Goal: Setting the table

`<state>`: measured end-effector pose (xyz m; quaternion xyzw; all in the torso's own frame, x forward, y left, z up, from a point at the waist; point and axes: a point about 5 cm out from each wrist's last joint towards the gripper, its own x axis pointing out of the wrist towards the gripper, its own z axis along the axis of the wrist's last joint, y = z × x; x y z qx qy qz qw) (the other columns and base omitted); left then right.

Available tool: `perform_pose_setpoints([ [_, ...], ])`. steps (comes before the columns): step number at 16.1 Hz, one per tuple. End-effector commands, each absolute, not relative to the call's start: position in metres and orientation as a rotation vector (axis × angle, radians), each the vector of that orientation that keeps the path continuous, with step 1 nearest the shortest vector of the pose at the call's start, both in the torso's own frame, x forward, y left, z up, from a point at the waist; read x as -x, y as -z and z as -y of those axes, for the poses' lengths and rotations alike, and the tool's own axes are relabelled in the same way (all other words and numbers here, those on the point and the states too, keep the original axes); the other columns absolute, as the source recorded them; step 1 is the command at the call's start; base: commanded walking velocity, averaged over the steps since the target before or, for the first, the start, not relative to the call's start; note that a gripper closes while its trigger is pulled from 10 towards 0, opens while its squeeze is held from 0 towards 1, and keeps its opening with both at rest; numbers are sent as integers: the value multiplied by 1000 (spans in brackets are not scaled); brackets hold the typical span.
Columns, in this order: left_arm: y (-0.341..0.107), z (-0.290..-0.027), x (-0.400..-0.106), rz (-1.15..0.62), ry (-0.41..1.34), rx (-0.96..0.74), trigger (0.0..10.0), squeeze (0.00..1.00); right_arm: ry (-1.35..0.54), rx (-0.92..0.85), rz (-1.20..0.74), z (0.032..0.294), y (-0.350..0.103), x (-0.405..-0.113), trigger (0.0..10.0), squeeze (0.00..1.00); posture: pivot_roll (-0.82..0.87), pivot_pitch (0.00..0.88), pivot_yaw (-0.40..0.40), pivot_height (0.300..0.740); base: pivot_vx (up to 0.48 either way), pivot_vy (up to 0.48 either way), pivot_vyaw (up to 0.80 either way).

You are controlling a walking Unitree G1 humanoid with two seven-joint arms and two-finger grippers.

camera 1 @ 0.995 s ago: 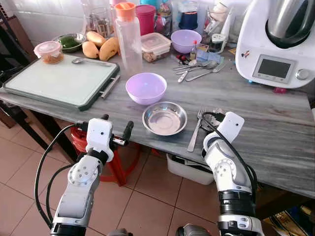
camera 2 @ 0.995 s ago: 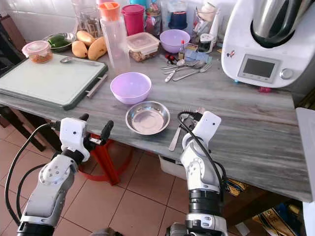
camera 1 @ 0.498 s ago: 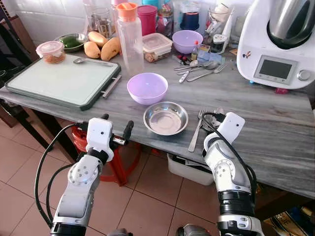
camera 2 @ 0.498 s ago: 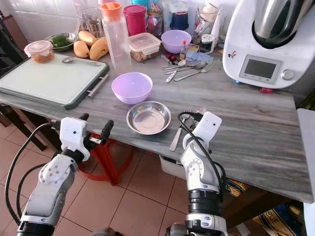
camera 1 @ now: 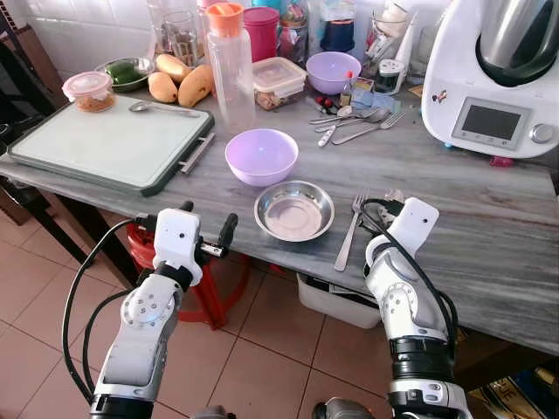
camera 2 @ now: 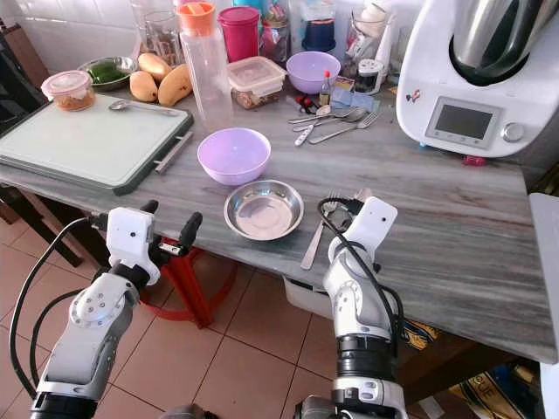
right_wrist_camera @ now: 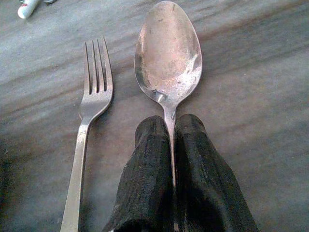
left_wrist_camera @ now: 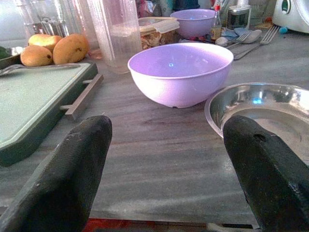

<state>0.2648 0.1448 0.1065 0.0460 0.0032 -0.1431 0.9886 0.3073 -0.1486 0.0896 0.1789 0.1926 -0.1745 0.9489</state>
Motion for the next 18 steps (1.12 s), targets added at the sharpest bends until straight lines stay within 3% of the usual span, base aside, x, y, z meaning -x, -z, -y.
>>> perform_pose_setpoints([
  [1,-110,-143,-267,3,297,-97,10000,0,342,-364,-401,145,-88,-309,10000,0,-7,0,26,740,0,0,0],
  [9,-110,-142,-266,0,301,-95,10000,0,300,-360,-446,137,-81,-306,10000,0,-8,0,27,740,0,0,0],
  [10,-110,-142,-266,0,301,-95,10000,0,298,-358,-448,137,-80,-305,10000,51,-8,0,27,740,0,0,0],
  [11,-110,-142,-266,-1,302,-96,10000,0,294,-357,-451,137,-80,-305,10000,549,-8,0,27,740,0,0,0],
  [14,-110,-142,-267,-1,303,-95,10000,0,292,-355,-452,137,-79,-305,10000,655,-9,0,28,740,0,0,0],
  [17,-110,-142,-267,0,301,-95,10000,0,292,-348,-457,140,-77,-303,10000,675,-8,0,27,740,0,0,0],
  [18,-110,-142,-267,0,302,-95,10000,0,292,-346,-457,140,-77,-303,10000,796,-8,0,27,740,0,0,0],
])
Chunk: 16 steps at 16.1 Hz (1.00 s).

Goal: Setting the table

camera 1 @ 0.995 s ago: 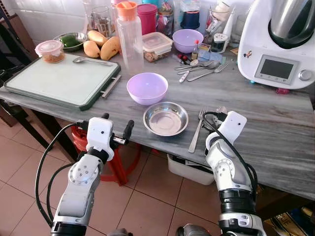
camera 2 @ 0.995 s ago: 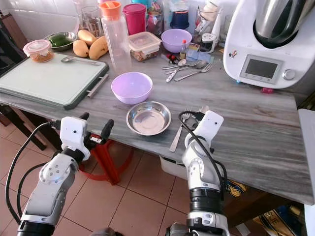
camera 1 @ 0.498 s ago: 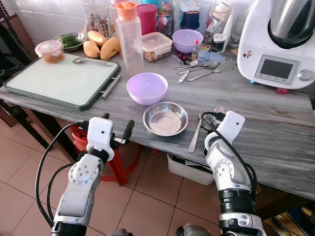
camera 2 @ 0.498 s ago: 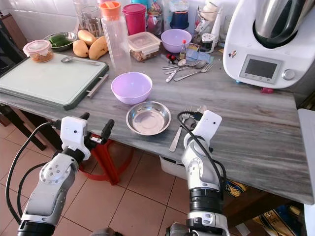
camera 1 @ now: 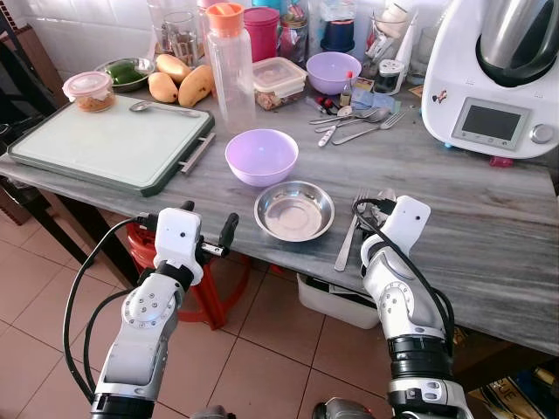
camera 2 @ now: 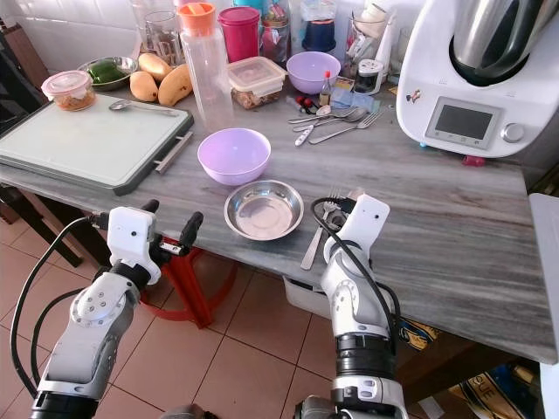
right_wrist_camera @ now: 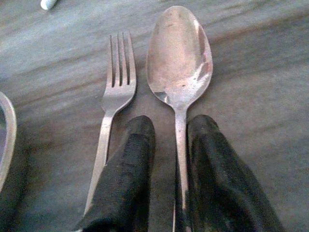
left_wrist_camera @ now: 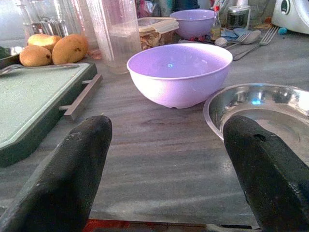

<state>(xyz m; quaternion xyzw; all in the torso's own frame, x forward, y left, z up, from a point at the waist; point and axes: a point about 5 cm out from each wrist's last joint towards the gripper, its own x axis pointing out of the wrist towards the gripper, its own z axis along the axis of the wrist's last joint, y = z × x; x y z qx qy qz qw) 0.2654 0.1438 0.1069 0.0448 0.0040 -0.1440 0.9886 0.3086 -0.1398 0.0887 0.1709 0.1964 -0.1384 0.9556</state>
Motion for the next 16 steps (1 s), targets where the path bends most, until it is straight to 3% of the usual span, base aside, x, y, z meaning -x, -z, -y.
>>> perform_pose_setpoints([
  [1,-110,-142,-267,1,302,-94,10000,0,293,-343,-456,141,-78,-303,10000,804,-9,0,26,740,0,0,0],
  [4,-110,-141,-268,3,303,-94,10000,0,299,-327,-440,144,-80,-302,10000,808,-8,0,25,740,0,0,0],
  [5,-110,-141,-268,3,303,-94,10000,0,296,-313,-425,146,-82,-302,10000,1000,-8,0,25,740,0,0,0],
  [16,-111,-140,-271,15,294,-86,10000,0,300,-258,-289,152,-97,-305,10000,1000,-8,0,23,740,0,0,0],
])
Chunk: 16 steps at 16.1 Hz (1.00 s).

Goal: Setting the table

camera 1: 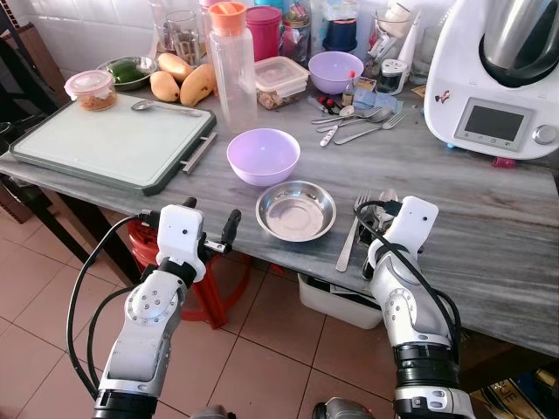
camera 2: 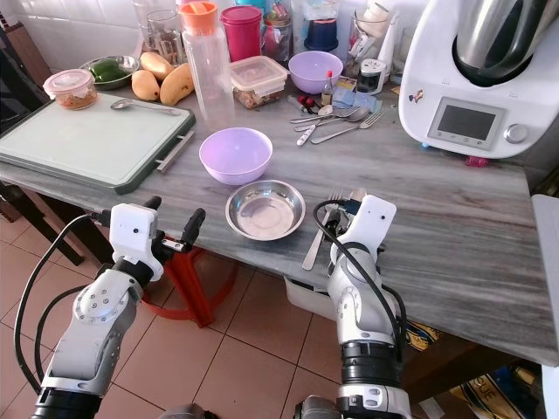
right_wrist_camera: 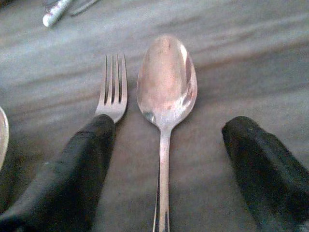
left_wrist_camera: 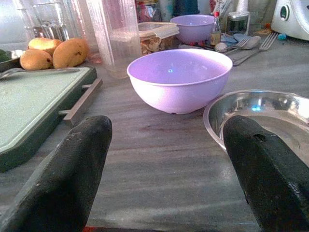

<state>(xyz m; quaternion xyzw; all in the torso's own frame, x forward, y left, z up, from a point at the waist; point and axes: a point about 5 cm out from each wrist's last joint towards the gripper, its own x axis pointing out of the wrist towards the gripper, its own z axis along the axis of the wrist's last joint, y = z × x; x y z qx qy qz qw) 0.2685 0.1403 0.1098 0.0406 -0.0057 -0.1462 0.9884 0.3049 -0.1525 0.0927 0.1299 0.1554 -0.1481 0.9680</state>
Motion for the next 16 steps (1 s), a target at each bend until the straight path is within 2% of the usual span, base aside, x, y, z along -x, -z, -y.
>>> perform_pose_setpoints([
  [1,-110,-140,-271,17,292,-85,10000,0,301,-250,-268,153,-100,-305,10000,1000,-10,0,23,740,0,0,0],
  [4,-109,-139,-271,21,282,-73,10000,0,298,-210,-183,156,-110,-307,10000,1000,-23,0,21,740,0,0,0],
  [8,-102,-146,-272,-10,227,-25,10000,0,266,-8,16,167,-132,-296,10000,1000,-40,0,29,740,0,0,0],
  [13,-106,-141,-281,5,173,-42,10000,0,252,69,82,174,-138,-282,10000,992,-61,0,28,740,0,0,0],
  [14,-106,-140,-281,5,176,-37,10000,0,243,111,109,175,-140,-279,10000,39,-68,0,29,740,0,0,0],
  [16,-105,-141,-282,3,164,-32,10000,0,218,166,126,176,-139,-271,10000,0,-68,0,25,740,0,0,0],
])
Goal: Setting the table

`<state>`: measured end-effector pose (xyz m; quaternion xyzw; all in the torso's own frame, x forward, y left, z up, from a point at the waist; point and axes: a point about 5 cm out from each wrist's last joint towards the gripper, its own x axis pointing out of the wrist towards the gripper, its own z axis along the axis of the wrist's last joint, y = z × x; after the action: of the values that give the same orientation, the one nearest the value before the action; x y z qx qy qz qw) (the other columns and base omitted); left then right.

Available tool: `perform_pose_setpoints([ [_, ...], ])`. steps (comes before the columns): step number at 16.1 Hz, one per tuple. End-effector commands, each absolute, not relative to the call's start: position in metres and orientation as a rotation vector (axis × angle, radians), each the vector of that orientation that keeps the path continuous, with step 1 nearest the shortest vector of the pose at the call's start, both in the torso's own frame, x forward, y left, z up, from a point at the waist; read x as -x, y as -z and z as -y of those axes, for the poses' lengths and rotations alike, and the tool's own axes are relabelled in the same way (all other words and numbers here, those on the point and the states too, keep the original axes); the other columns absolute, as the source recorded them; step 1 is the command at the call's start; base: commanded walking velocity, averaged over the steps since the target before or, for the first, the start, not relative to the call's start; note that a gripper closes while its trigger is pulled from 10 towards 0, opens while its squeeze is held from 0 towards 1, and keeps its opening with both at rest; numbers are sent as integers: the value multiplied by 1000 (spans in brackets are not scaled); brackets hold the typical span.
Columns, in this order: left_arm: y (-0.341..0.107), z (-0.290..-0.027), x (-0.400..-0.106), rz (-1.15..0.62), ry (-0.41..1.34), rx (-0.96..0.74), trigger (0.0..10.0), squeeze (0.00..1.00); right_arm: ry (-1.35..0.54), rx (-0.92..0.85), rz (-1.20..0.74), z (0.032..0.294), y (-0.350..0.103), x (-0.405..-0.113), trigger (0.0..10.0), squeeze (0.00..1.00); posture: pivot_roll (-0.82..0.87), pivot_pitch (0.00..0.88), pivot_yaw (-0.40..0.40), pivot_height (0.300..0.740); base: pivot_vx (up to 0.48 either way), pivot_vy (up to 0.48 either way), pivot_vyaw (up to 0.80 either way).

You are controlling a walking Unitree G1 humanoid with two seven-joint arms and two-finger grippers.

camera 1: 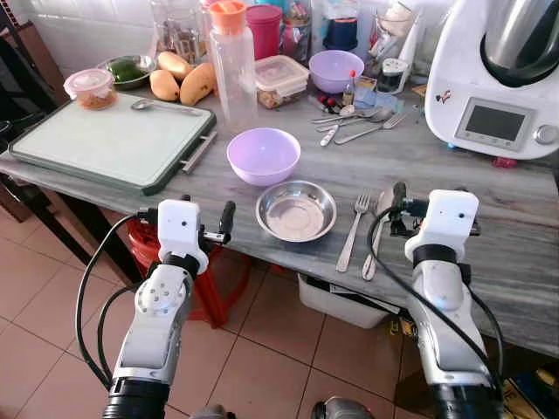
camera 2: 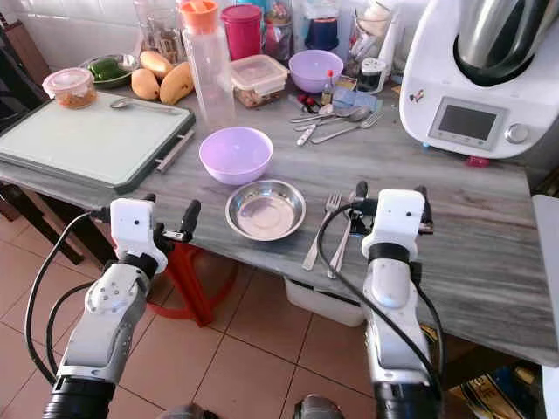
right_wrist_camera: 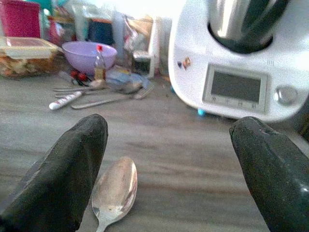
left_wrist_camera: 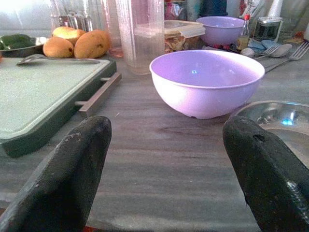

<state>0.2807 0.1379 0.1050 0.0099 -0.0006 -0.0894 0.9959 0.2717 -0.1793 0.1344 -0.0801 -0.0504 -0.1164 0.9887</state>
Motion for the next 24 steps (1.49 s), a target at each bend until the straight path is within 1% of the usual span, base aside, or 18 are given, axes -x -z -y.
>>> perform_pose_setpoints([
  [1,-105,-142,-282,2,160,-34,10000,0,217,175,123,178,-137,-267,10000,0,-68,0,24,740,0,0,0],
  [3,-105,-145,-281,-1,144,-42,10000,0,196,179,121,181,-136,-256,10000,0,-67,0,22,740,-133,0,0],
  [8,-101,-155,-275,-16,118,-58,10000,0,157,221,131,183,-138,-245,10000,0,-75,0,26,740,-279,0,0],
  [11,-100,-173,-263,-32,66,-81,10000,0,168,221,115,191,-137,-236,10000,0,-60,0,22,740,-292,0,0],
  [13,-98,-181,-256,-43,48,-95,10000,0,169,235,97,194,-134,-230,10000,0,-53,0,18,740,-296,0,0],
  [17,-97,-183,-255,-41,38,-108,10000,0,185,228,90,198,-134,-230,10000,0,-44,0,10,740,-282,0,0],
  [20,-98,-185,-252,-37,29,-116,10000,0,234,218,98,204,-135,-228,10000,0,-48,0,14,740,0,0,0],
  [21,-97,-187,-251,-39,26,-122,10000,0,251,216,92,206,-133,-225,10000,0,-50,0,16,740,-330,0,0],
  [24,-98,-188,-258,-25,24,-137,10000,0,237,221,76,202,-127,-225,10000,0,-56,0,11,740,-217,0,0],
])
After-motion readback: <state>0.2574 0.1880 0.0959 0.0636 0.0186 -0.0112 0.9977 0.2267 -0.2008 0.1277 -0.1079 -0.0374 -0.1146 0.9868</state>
